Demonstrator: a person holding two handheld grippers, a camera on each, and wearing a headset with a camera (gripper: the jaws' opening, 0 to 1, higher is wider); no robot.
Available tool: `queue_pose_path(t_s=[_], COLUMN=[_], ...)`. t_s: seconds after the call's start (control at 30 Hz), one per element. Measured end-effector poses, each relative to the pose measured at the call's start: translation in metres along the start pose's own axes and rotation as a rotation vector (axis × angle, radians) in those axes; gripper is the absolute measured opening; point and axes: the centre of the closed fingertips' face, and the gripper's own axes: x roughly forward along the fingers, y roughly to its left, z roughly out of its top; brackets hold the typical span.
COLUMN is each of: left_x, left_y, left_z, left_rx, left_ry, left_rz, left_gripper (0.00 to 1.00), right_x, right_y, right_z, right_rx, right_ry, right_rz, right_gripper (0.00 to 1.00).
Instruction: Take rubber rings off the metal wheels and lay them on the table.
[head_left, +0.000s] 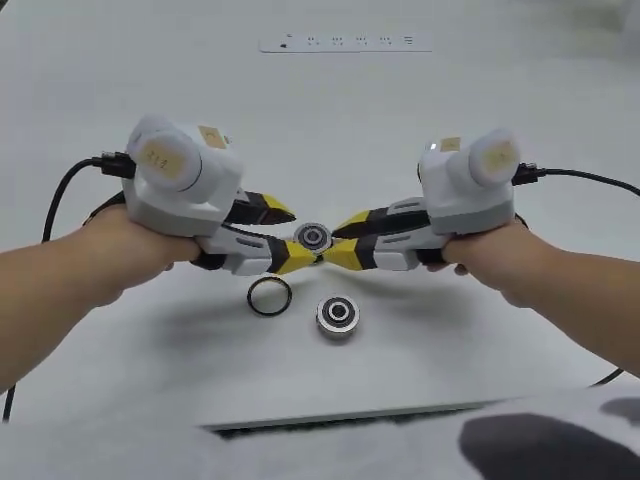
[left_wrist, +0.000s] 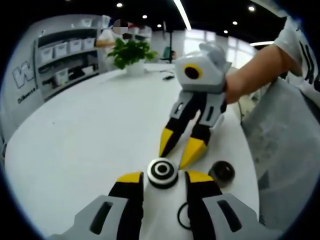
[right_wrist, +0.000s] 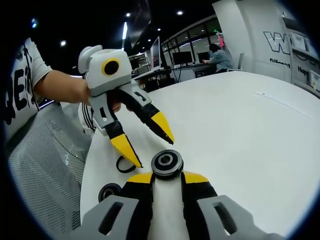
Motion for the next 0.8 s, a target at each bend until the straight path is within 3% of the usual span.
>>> queue_pose_path(t_s=[0.43,0.8], left_x=[0.0094,0.0103], left_y=[-0.0032,0.0011], left_z=[0.0016,0.0014], left_rx=[0.019,0.026], left_ry=[0.009,0.018], left_rz=[-0.001,0.033], left_gripper=[0.21,0.14], right_x=[0.0005,0.0012], right_y=[0.0011,-0.0005], right_z=[-0.0017,-0.0025], right_rx=[-0.002,-0.014], right_ry=[0.001,0.009], right_rz=[-0.001,-0.009], right_gripper=[0.17,0.15])
